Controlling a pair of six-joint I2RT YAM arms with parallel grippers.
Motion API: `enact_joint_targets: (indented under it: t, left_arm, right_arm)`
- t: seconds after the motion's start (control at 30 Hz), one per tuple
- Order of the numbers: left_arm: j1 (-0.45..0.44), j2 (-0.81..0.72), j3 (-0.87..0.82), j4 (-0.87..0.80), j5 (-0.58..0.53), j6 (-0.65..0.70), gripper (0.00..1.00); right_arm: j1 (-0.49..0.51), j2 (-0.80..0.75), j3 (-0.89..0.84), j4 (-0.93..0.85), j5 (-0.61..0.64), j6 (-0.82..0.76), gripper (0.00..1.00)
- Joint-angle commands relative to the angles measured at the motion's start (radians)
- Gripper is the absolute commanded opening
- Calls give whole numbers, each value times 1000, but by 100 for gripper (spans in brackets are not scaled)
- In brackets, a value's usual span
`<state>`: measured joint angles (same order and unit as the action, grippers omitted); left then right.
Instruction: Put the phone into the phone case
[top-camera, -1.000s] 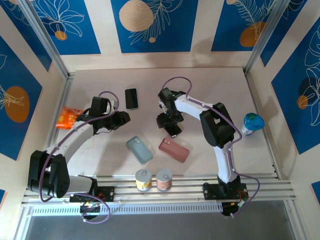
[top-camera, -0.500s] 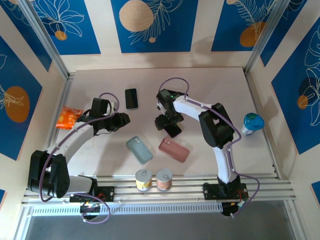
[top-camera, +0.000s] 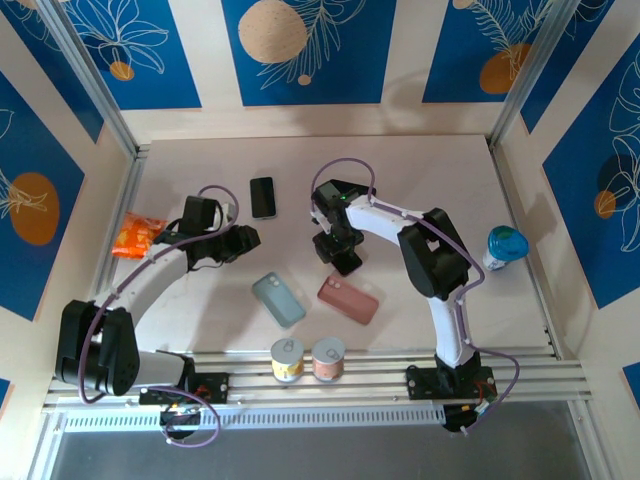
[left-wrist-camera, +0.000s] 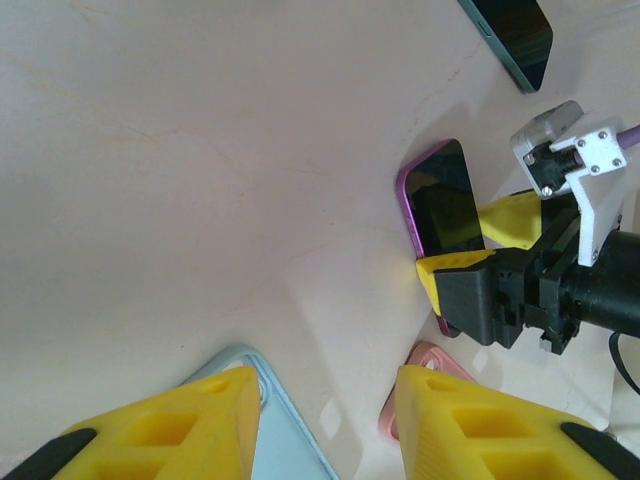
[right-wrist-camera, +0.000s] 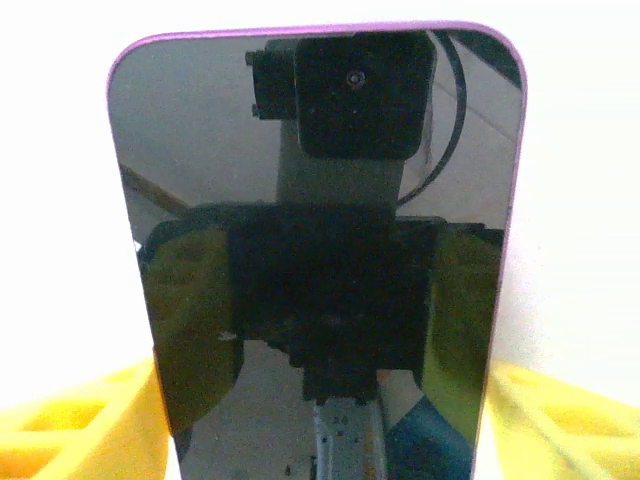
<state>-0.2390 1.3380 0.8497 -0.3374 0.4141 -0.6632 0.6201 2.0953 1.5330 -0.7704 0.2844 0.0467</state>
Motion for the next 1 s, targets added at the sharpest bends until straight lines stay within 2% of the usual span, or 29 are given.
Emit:
enact_joint_targets:
  t: [0.0, 0.13, 0.33, 0.47, 0.6, 0.97]
  left_arm:
    - [0, 38, 30, 21, 12, 33, 41]
    - [0, 98, 46, 75, 43, 40, 42]
    - [-1, 202, 87, 161, 112, 49, 43]
    - [-3, 280, 142, 190, 196, 64, 44]
    - [-12, 350, 202, 183, 243, 84, 50]
    - [-77, 539, 351, 141, 334, 120, 53]
  right_arm:
    - [9, 23, -55, -2, 48, -18, 61]
    - [16, 7, -73, 32, 77, -40, 57]
    - [18, -80, -95, 66, 31, -64, 53]
    - [18, -119, -77, 45, -5, -78, 53]
    - [20, -144, -62, 29, -34, -84, 53]
    - [32, -172, -26, -8, -75, -95, 53]
